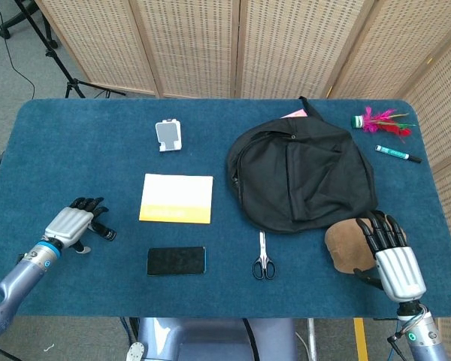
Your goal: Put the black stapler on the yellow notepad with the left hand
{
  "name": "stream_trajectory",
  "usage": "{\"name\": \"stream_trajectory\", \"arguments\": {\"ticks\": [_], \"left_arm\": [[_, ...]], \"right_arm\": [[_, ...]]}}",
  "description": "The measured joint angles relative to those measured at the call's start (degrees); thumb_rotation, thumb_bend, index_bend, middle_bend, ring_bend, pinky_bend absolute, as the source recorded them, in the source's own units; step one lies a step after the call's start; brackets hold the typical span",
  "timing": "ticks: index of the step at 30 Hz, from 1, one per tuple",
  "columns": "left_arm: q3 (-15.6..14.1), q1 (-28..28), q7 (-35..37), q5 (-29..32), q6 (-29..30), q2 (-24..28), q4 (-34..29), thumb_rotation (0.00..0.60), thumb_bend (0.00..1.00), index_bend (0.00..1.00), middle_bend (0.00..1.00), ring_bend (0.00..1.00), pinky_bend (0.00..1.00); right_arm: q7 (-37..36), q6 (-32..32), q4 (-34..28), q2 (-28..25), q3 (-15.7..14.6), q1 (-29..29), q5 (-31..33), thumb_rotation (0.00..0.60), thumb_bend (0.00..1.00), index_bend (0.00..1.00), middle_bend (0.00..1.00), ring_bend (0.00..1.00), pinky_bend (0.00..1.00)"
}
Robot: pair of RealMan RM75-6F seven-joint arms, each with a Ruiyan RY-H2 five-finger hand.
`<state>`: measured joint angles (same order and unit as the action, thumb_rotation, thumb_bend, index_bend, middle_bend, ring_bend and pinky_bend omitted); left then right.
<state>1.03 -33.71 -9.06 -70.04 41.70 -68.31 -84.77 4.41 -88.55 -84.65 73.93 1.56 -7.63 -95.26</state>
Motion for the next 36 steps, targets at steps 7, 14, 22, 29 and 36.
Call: {"name": "stream_trajectory", "arguments": {"ticks": [7,14,22,29,36], "left_arm": [[-0.2,0.2,-0.6,0.4,1.3,-0.8,0.5,0.6,0.23,0.28,0.03,0.05,0.11],[-0.3,0.4,-0.5,0.5,2.5,-1.2,0.8,0.6,0.29,0.34,0.08,0.1,0.16],[-0.5,0.8,-0.3,0.7,3.6,-3.0,1.8,0.6,0.36,0.44,0.15,0.17,0.22],[-0.2,1.6,0.6,0.1,5.9,-4.5,3.0,0.6,0.45,0.58,0.24,0.25,0.29],[-0.2,1.9,0.8,-0.4,6.7,-5.0,3.5,0.6,0.49,0.67,0.32,0.31,0.34]], "right_arm": [[-0.1,0.0,0.1,0.1,0.1,0.0,0.1,0.6,0.1,0.0,0.0,0.0,0.0],[-0.1,-0.3,0.1,0.1,0.1,0.1,-0.1,0.6,0.1,0.0,0.0,0.0,0.0],[-0.3,-0.4,0.2,0.1,0.1,0.1,-0.1,0.6,0.1,0.0,0.0,0.0,0.0],[-0.5,-0.5,0.3,0.2,0.1,0.1,-0.1,0.6,0.1,0.0,0.0,0.0,0.0],[-0.6,-0.6,0.3,0.2,0.2,0.1,-0.1,0.6,0.1,0.0,0.0,0.0,0.0]]}}
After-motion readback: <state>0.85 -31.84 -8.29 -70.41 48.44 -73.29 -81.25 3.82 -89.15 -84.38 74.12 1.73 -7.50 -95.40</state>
